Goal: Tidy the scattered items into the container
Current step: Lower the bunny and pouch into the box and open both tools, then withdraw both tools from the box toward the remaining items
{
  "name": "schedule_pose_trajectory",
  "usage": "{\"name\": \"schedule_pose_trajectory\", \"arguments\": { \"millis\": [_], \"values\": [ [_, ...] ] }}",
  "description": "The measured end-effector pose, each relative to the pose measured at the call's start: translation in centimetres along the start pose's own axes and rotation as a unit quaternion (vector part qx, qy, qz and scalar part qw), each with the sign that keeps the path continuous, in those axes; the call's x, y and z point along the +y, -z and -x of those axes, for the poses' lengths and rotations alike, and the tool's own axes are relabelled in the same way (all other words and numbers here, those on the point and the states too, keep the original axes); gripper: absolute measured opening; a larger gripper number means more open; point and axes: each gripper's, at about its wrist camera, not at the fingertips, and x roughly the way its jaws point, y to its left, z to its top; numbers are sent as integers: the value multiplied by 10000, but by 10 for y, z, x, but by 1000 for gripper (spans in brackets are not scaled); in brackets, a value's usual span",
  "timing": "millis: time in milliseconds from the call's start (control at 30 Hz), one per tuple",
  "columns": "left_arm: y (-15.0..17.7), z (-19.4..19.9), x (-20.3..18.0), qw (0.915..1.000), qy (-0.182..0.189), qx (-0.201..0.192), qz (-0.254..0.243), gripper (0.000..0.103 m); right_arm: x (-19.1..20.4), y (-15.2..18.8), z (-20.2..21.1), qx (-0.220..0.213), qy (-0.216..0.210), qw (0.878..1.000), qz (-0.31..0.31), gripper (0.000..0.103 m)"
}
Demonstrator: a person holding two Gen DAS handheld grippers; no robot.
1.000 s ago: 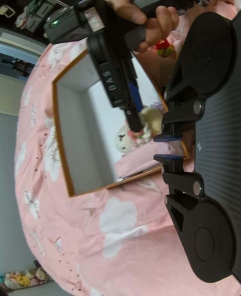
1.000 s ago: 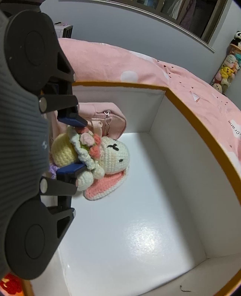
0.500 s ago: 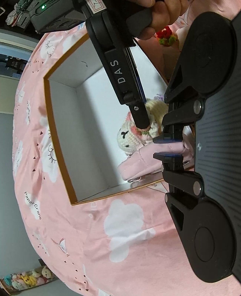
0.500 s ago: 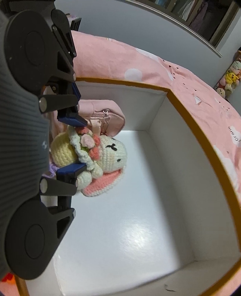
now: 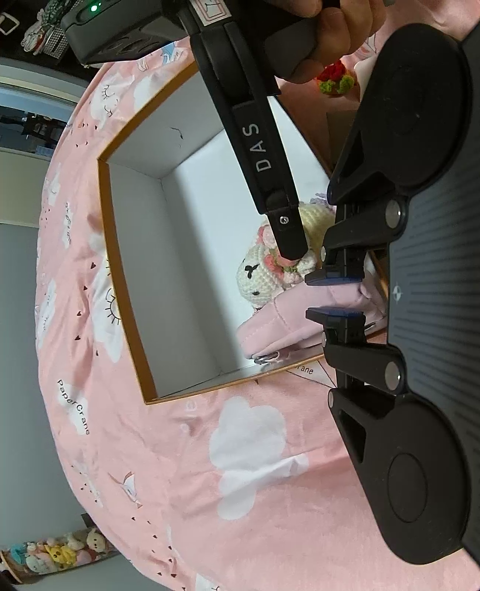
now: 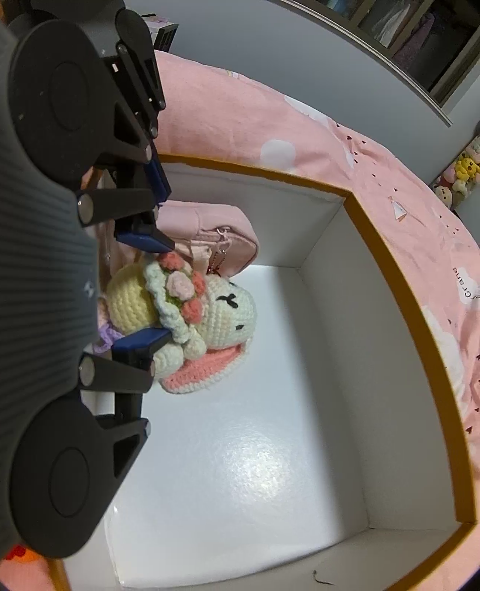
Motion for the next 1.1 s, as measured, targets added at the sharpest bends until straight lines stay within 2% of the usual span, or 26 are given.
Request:
{"name": "schedule_pose_trajectory", "arguments": {
  "millis": [233, 433, 533, 700, 767, 867, 933, 1033, 1100],
  "values": [
    [8, 33, -5, 9996, 10, -273, -62, 20, 9, 11, 37, -461, 22, 9972, 587, 49],
    [25, 71, -16, 9978, 131, -639, -138, 24, 12, 41, 90, -1168, -130, 9844, 1309, 51],
    [37, 84, -19, 9971, 162, -739, -77, 25, 11, 61, 112, -1526, 63, 9750, 1612, 54],
    [62, 97, -27, 9960, 324, -813, -178, 25, -2, 98, 134, -1884, 514, 9612, 1948, 55],
    [72, 99, -34, 9957, 468, -742, -292, 25, -9, 111, 136, -1903, 743, 9587, 1977, 55],
    [81, 97, -46, 9943, 838, -541, -389, 28, -28, 130, 139, -1777, 885, 9638, 1779, 55],
    [83, 92, -53, 9928, 1083, -404, -314, 39, -40, 142, 141, -1641, 978, 9680, 1627, 54],
    [85, 81, -62, 9888, 1487, -106, -28, 50, -51, 159, 142, -1517, 1172, 9687, 1576, 54],
    [87, 73, -66, 9857, 1670, 106, 201, 53, -54, 167, 143, -1473, 1245, 9689, 1552, 54]
  ]
}}
